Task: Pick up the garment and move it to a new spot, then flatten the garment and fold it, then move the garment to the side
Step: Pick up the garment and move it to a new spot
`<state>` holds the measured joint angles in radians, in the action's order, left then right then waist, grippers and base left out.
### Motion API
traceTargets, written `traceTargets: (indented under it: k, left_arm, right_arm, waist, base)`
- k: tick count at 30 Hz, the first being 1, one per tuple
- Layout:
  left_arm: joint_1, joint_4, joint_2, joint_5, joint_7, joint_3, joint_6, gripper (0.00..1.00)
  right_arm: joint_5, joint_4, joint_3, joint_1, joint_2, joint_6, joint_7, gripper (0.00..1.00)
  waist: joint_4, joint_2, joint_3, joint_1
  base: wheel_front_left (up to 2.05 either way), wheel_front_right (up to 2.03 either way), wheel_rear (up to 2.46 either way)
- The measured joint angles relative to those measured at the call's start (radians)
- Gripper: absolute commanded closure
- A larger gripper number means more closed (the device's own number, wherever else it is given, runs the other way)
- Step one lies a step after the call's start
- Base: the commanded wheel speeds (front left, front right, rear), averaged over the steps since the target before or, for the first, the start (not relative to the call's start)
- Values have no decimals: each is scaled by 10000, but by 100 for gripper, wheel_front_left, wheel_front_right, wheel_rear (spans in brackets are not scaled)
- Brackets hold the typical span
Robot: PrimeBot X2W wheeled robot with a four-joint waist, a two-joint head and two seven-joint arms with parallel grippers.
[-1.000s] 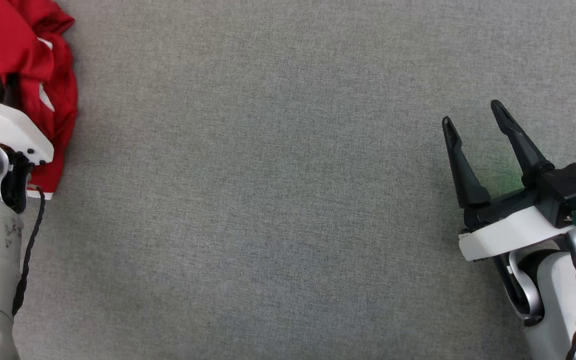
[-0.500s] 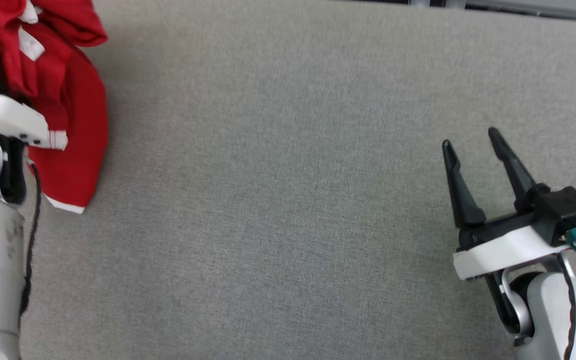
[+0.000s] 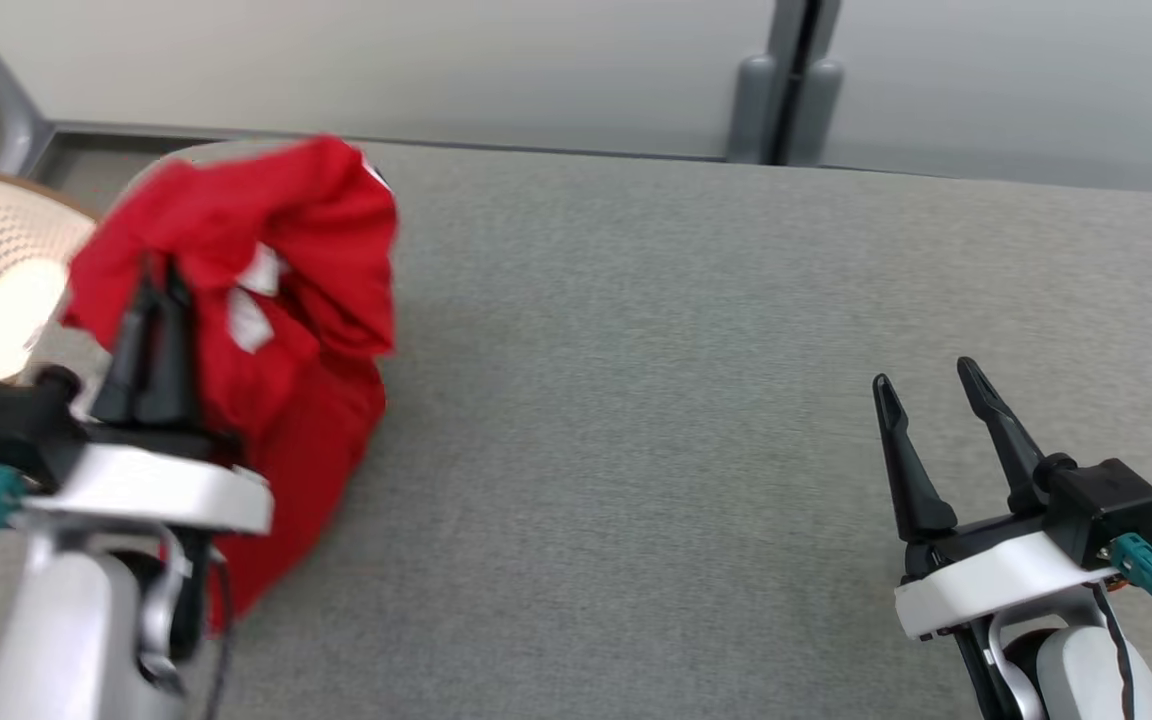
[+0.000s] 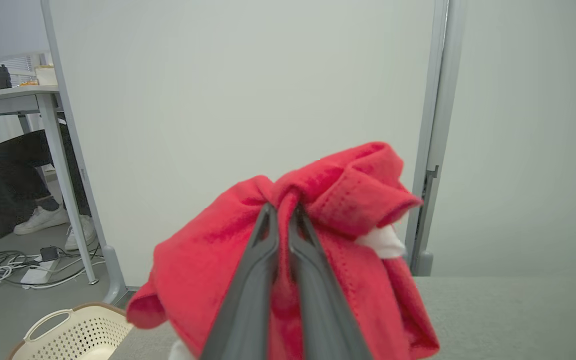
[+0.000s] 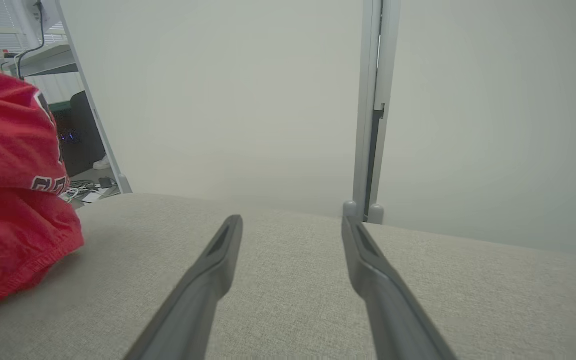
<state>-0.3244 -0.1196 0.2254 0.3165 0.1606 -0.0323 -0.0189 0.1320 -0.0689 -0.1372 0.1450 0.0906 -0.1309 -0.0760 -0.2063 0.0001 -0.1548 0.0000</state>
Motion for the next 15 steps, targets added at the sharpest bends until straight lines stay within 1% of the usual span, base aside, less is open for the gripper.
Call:
traceTargets:
  k: [4, 7, 10, 11, 15]
  left_arm:
    - [1004, 1638, -284, -136, -719, -671, 56, 100]
    - [1201, 2330, -491, -217, -1162, -1344, -86, 100]
    - [1134, 2424, -690, -268, -1486, -1998, -311, 100]
    - [883, 2318, -805, -288, -1616, -2474, -516, 100]
    - [-30, 1950, -1058, -441, -1703, -3446, -817, 100]
  right_arm:
    - [-2, 184, 86, -80, -46, 0, 58, 0]
    - [-13, 341, 117, -56, -96, 0, 73, 0]
    - [-31, 472, 128, 88, -113, 0, 67, 0]
    - [-29, 499, 150, 188, -163, 0, 42, 0]
    - [-23, 477, 209, 283, -242, 0, -132, 0]
  waist:
    - [473, 0, 162, 0]
    - [890, 0, 134, 0]
    - [1387, 0, -11, 0]
    - [1773, 0, -146, 0]
    - [2642, 0, -491, 0]
  base:
    - [0, 0, 0]
    - [0, 0, 0]
    - [0, 0, 0]
    - [0, 0, 0]
    - [0, 0, 0]
